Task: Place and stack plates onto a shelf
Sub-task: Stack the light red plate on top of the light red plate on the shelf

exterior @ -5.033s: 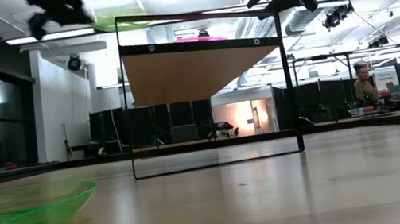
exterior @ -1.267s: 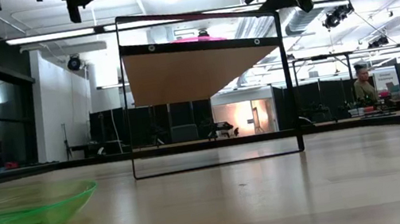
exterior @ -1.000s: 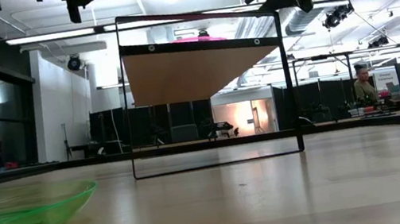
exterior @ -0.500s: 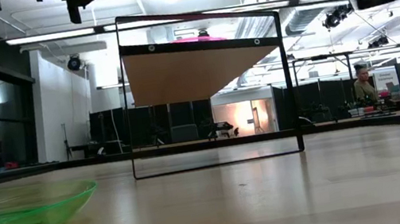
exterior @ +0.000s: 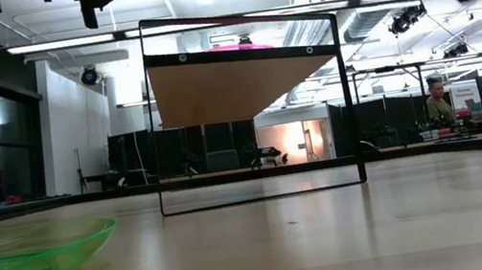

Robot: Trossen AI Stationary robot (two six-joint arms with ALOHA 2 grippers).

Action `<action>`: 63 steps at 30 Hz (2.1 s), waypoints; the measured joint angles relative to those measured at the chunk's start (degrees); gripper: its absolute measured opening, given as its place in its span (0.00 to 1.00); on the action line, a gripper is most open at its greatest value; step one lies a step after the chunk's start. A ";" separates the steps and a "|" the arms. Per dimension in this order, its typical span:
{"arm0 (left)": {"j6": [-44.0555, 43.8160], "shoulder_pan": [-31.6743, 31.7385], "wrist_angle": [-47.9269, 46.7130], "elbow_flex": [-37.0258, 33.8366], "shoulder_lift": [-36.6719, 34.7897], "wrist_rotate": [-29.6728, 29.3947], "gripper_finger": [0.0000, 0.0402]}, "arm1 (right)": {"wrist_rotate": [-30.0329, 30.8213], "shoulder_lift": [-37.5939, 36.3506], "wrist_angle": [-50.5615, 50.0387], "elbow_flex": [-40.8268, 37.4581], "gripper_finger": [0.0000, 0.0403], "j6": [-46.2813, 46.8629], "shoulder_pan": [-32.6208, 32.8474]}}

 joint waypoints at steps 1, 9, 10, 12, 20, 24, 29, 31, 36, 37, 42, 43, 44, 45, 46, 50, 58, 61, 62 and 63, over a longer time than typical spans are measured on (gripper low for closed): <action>0.00 0.00 -0.01 0.00 0.01 0.00 0.33 | -0.10 -0.42 3.87 -2.40 0.43 2.01 0.29; 0.02 0.00 -0.02 0.00 0.01 -0.21 0.33 | 0.05 -0.76 13.87 -12.62 0.43 9.12 1.15; 0.02 0.02 -0.02 0.00 0.01 -0.22 0.33 | 0.10 -0.76 14.13 -13.08 0.43 9.43 1.54; 0.01 0.02 -0.02 0.00 0.01 -0.22 0.33 | 0.17 -0.74 16.49 -13.64 0.43 10.35 2.94; 0.02 0.04 0.00 0.00 0.09 -0.28 0.33 | 3.21 2.27 18.36 -13.75 0.43 14.43 12.26; 0.02 0.04 -0.02 0.00 0.12 -1.10 0.33 | 6.00 5.51 21.18 -13.77 0.43 16.53 15.79; 0.02 0.04 -0.02 0.00 0.12 -1.97 0.33 | 6.45 10.75 23.53 -13.77 0.43 16.81 18.72; 0.02 0.04 -0.04 0.00 0.12 -1.97 0.33 | 6.99 12.80 24.28 -13.79 0.43 16.82 19.42; 0.02 0.04 -0.04 0.00 0.11 -1.97 0.33 | 7.48 16.77 26.66 -13.75 0.43 16.84 19.82; 0.02 0.04 -0.04 0.00 0.12 -1.97 0.33 | 7.46 17.31 27.11 -13.75 0.43 16.84 19.82; 0.02 0.04 -0.09 0.00 0.12 -1.97 0.33 | 7.55 18.35 28.36 -13.64 0.42 16.83 19.82; 0.03 0.04 -0.16 0.00 0.12 -1.97 0.33 | 7.60 18.36 28.20 -13.64 0.40 16.81 19.82; 0.04 0.04 -0.22 0.00 0.10 -1.97 0.33 | 7.66 18.39 27.93 -13.64 0.38 16.81 19.80; 0.06 0.04 -0.35 0.00 0.10 -1.97 0.33 | 7.70 18.40 27.68 -13.62 0.35 16.81 19.80; 0.04 0.04 -0.47 0.00 0.12 -1.97 0.33 | 7.74 18.42 27.42 -13.62 0.32 16.81 19.80; 1.15 0.04 -0.54 0.00 0.10 -1.96 0.33 | 7.83 18.50 26.29 -13.68 0.13 16.81 19.80; 1.56 0.04 -0.54 0.00 0.10 -1.96 0.33 | 7.03 18.41 26.30 -13.76 0.02 16.74 19.78; 1.55 0.04 -0.54 0.00 0.10 -1.95 0.33 | 7.16 16.90 26.68 -13.86 0.01 16.33 19.78; 1.57 0.04 -0.54 0.00 0.10 -1.95 0.33 | 7.62 16.12 27.25 -14.17 0.01 16.29 19.80; 1.55 0.04 -0.54 0.00 0.10 -1.95 0.33 | 8.07 15.06 28.91 -14.68 0.00 15.85 19.78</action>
